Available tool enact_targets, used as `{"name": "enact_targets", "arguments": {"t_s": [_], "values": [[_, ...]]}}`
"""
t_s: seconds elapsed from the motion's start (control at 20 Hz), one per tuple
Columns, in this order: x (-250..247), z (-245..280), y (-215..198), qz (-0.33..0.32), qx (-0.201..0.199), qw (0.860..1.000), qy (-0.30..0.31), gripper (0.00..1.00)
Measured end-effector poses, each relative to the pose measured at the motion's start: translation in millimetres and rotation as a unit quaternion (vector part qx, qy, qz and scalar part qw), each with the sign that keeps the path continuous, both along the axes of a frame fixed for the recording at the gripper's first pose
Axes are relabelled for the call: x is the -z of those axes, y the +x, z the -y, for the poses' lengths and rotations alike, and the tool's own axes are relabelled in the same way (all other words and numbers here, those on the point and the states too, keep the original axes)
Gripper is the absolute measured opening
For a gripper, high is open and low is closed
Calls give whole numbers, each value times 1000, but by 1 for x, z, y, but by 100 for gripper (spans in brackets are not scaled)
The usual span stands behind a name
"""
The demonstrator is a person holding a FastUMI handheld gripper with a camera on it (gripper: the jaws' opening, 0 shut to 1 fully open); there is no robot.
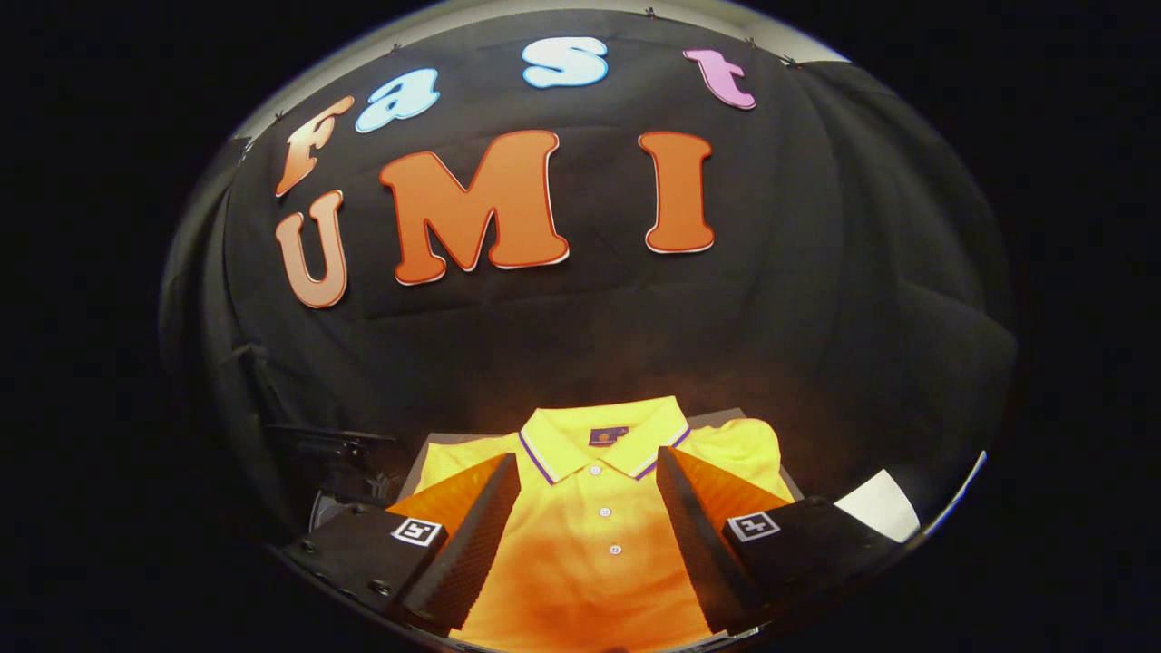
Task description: Put the clothes into the washing machine and then close the washing machine lid.
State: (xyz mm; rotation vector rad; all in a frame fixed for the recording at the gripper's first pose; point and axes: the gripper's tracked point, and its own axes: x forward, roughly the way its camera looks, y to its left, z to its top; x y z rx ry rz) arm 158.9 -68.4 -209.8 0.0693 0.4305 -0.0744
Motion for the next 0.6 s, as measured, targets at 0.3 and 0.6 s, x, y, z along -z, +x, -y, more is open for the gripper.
{"name": "enact_targets", "arguments": {"t_s": [0.3,0.6], "values": [[51,8,16,-70,2,998,3,97],[96,19,7,-157,17,987,11,98]]}}
